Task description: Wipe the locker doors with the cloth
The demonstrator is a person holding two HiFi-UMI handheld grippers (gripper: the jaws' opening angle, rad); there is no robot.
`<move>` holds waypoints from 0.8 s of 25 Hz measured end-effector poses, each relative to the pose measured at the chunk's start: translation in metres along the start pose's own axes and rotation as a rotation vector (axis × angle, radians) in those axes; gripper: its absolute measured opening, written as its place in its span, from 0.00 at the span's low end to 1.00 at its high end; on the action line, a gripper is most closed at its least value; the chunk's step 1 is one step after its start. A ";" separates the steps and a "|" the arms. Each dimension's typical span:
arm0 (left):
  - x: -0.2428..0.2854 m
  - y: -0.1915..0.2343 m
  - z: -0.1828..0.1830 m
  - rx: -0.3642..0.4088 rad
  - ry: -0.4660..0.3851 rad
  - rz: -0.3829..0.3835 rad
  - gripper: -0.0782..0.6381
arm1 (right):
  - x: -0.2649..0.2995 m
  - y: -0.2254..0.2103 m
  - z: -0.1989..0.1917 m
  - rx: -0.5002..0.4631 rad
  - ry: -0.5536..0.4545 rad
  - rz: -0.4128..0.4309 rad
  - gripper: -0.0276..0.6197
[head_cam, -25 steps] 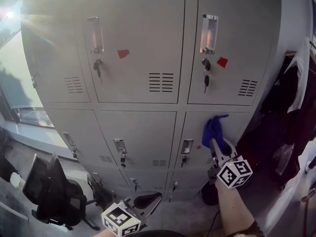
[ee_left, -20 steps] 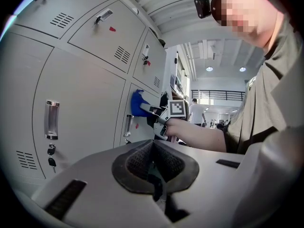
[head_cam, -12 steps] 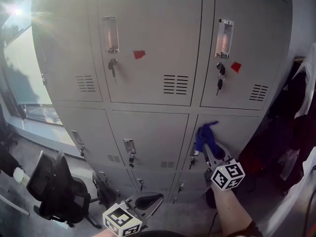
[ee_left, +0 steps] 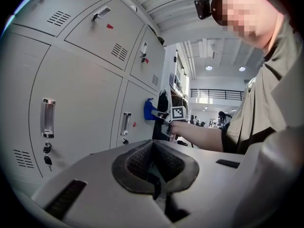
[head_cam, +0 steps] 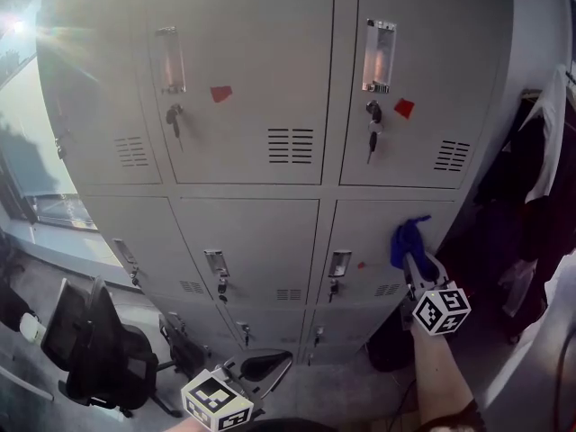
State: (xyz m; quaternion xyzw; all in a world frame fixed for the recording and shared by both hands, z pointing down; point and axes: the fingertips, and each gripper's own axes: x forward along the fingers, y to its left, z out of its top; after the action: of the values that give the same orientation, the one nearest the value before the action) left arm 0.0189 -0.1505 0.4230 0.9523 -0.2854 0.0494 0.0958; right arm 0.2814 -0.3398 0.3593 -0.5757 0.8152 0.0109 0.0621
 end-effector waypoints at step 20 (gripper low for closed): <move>-0.005 -0.009 -0.001 -0.011 -0.006 0.008 0.12 | -0.016 0.005 -0.028 0.119 0.009 -0.026 0.16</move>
State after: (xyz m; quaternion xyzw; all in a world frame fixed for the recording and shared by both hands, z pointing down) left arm 0.0193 -0.1401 0.4213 0.9508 -0.2898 0.0452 0.0999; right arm 0.2791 -0.3258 0.3887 -0.5815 0.8072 -0.0410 0.0929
